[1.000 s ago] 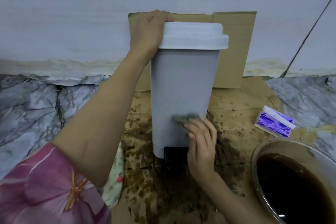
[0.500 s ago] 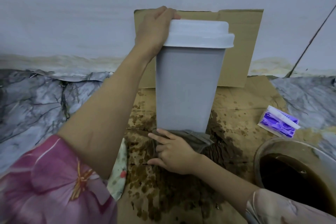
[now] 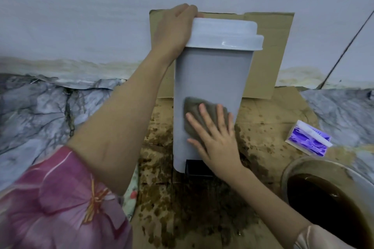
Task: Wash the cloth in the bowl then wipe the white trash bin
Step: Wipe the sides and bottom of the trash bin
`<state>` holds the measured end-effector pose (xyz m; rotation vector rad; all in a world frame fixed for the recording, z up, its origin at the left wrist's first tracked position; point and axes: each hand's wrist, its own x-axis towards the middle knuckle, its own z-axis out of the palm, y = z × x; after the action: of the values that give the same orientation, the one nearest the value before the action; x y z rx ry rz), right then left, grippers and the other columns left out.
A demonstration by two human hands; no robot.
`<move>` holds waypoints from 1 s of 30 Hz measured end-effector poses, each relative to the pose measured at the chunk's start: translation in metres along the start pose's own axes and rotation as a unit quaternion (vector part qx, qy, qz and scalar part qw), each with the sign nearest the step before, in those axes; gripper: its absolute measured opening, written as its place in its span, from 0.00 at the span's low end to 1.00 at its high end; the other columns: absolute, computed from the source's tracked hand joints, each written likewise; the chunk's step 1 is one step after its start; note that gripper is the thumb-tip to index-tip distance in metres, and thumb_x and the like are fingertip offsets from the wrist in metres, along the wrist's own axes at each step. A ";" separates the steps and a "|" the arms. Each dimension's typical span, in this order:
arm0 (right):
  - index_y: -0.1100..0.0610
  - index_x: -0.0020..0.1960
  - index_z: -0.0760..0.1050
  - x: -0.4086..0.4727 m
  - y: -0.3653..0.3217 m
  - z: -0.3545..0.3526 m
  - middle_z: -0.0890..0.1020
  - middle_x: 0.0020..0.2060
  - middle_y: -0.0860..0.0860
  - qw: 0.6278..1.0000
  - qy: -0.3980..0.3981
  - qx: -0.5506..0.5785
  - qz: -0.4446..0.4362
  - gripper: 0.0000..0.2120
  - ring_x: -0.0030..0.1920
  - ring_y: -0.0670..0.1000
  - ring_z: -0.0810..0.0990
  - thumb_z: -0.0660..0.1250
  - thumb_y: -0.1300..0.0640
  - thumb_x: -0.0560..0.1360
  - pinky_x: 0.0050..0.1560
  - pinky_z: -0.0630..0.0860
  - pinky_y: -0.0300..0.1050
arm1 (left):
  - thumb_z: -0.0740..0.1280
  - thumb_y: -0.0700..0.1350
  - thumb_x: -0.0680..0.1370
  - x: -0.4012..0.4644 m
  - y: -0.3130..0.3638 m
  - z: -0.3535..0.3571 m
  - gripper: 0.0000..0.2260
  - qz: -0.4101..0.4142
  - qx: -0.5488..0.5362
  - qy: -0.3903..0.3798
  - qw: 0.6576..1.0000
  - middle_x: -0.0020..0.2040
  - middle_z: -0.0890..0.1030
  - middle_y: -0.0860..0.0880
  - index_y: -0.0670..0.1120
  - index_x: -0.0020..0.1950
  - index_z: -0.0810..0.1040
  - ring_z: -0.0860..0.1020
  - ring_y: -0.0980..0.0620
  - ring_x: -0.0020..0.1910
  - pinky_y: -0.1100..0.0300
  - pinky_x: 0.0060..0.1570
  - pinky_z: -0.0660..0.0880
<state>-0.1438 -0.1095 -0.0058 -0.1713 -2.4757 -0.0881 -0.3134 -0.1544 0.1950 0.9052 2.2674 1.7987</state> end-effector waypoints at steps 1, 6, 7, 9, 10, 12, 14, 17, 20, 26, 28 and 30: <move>0.49 0.75 0.61 -0.010 -0.003 0.006 0.58 0.75 0.49 0.998 -0.036 0.020 -0.046 0.24 0.77 0.55 0.44 0.56 0.46 0.81 0.76 0.44 0.59 | 0.57 0.51 0.70 0.000 0.000 0.000 0.13 -0.002 -0.003 0.002 1.000 0.49 0.84 0.51 0.54 0.27 0.76 0.73 0.56 0.38 0.58 0.44 0.69; 0.52 0.64 0.75 -0.061 -0.010 0.014 0.74 0.68 0.46 0.964 -0.159 0.167 -0.130 0.18 0.76 0.46 0.55 0.54 0.46 0.82 0.76 0.48 0.46 | 0.60 0.51 0.72 -0.003 -0.002 0.002 0.10 0.001 0.001 0.010 1.000 0.39 0.80 0.56 0.52 0.34 0.78 0.73 0.56 0.38 0.58 0.44 0.68; 0.51 0.63 0.76 -0.066 -0.010 0.014 0.75 0.66 0.46 0.967 -0.147 0.177 -0.108 0.17 0.75 0.45 0.58 0.54 0.46 0.82 0.76 0.50 0.45 | 0.61 0.51 0.72 -0.004 -0.002 0.002 0.11 0.002 0.005 0.012 1.000 0.36 0.78 0.58 0.52 0.32 0.78 0.73 0.57 0.38 0.58 0.43 0.67; 0.51 0.60 0.76 -0.075 -0.013 0.014 0.78 0.62 0.45 0.974 -0.110 0.186 -0.062 0.16 0.73 0.45 0.64 0.55 0.46 0.82 0.73 0.57 0.44 | 0.62 0.51 0.72 -0.006 -0.002 0.000 0.12 -0.003 0.007 0.012 1.000 0.33 0.76 0.59 0.54 0.29 0.77 0.72 0.56 0.37 0.58 0.43 0.66; 0.51 0.58 0.76 -0.079 -0.015 0.013 0.79 0.59 0.44 0.978 -0.091 0.185 -0.037 0.15 0.71 0.45 0.67 0.55 0.46 0.82 0.69 0.61 0.44 | 0.63 0.52 0.71 -0.006 -0.002 -0.001 0.11 -0.006 0.004 0.012 1.000 0.33 0.75 0.59 0.53 0.30 0.77 0.72 0.56 0.37 0.57 0.43 0.66; 0.51 0.53 0.76 -0.089 -0.016 0.014 0.80 0.53 0.44 0.983 -0.055 0.171 0.023 0.15 0.64 0.46 0.72 0.53 0.46 0.82 0.58 0.68 0.46 | 0.63 0.54 0.69 -0.005 -0.003 -0.003 0.10 -0.010 -0.005 0.014 1.000 0.36 0.76 0.58 0.49 0.35 0.79 0.72 0.55 0.38 0.55 0.45 0.67; 0.52 0.49 0.76 -0.091 -0.017 0.012 0.78 0.48 0.43 0.982 -0.024 0.161 0.097 0.17 0.55 0.49 0.76 0.51 0.47 0.83 0.48 0.68 0.46 | 0.63 0.55 0.67 -0.004 -0.005 -0.003 0.15 -0.014 -0.011 0.019 1.000 0.37 0.76 0.57 0.45 0.40 0.80 0.73 0.53 0.40 0.54 0.48 0.68; 0.57 0.49 0.78 -0.056 -0.012 -0.009 0.79 0.48 0.48 0.962 0.092 0.202 0.156 0.19 0.52 0.53 0.77 0.51 0.50 0.83 0.50 0.71 0.49 | 0.62 0.56 0.65 -0.002 -0.004 -0.002 0.18 -0.017 -0.013 0.018 1.000 0.40 0.77 0.56 0.44 0.43 0.80 0.74 0.53 0.42 0.51 0.52 0.70; 0.65 0.55 0.77 0.009 -0.003 -0.038 0.80 0.54 0.59 0.936 0.241 0.217 0.141 0.19 0.60 0.60 0.74 0.54 0.53 0.83 0.62 0.71 0.57 | 0.61 0.56 0.65 -0.002 -0.001 -0.001 0.19 -0.018 -0.012 0.021 1.000 0.41 0.78 0.55 0.44 0.44 0.80 0.74 0.52 0.43 0.48 0.56 0.72; 0.51 0.73 0.60 0.065 0.012 -0.017 0.57 0.75 0.55 0.976 0.170 -0.014 0.132 0.23 0.76 0.63 0.51 0.54 0.43 0.81 0.72 0.53 0.62 | 0.61 0.56 0.65 0.000 -0.001 0.001 0.18 -0.021 -0.018 0.024 0.999 0.43 0.81 0.55 0.46 0.43 0.82 0.77 0.50 0.47 0.47 0.58 0.71; 0.48 0.75 0.58 0.038 0.005 0.003 0.52 0.77 0.51 0.988 0.115 -0.081 0.062 0.26 0.77 0.60 0.46 0.59 0.43 0.80 0.73 0.50 0.63 | 0.62 0.55 0.68 0.002 -0.002 0.000 0.15 -0.028 -0.016 0.021 0.999 0.38 0.79 0.59 0.48 0.43 0.83 0.78 0.50 0.48 0.50 0.57 0.72; 0.46 0.75 0.57 0.016 0.000 0.011 0.54 0.77 0.50 0.991 0.078 -0.108 0.004 0.28 0.77 0.58 0.45 0.63 0.47 0.78 0.74 0.50 0.62 | 0.63 0.53 0.72 0.003 -0.004 0.002 0.12 -0.026 -0.023 0.016 0.999 0.38 0.78 0.61 0.50 0.45 0.84 0.78 0.54 0.47 0.54 0.55 0.72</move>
<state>-0.1628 -0.1065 -0.0050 -0.2568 -2.3059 -0.3534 -0.3163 -0.1517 0.1917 0.8089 2.2373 1.8477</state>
